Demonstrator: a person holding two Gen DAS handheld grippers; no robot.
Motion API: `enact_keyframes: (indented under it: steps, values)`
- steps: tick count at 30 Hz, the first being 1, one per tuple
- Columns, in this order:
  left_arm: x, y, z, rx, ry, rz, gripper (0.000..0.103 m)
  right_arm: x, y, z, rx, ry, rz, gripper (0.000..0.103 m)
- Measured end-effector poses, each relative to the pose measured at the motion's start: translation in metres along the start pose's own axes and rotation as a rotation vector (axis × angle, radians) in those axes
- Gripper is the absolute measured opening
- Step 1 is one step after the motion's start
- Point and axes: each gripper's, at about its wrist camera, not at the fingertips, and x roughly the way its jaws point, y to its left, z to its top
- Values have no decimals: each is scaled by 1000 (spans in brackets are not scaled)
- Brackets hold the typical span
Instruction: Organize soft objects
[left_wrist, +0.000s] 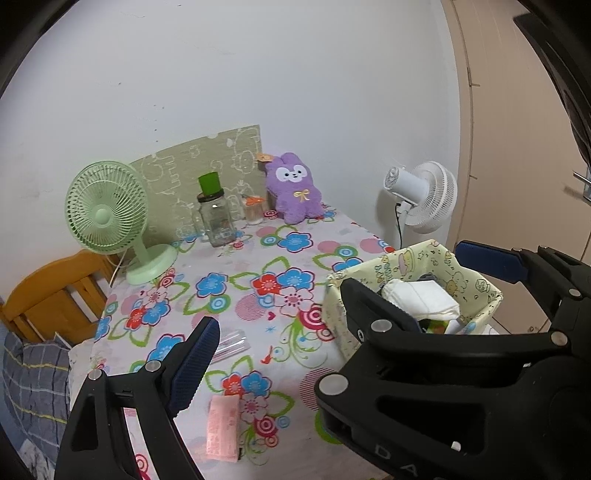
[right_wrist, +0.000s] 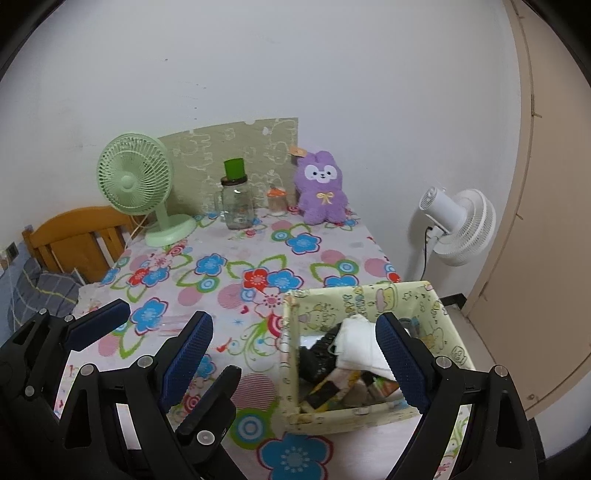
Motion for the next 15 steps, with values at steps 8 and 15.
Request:
enact_keyframes:
  steps: [8,15]
  values:
    - [-2,19,-9,-30,7,15,93,4,21,-3,-5,1,25,97]
    - [6,35,-20,-61,36,22,95,14,37,-9,-18,16,48,100]
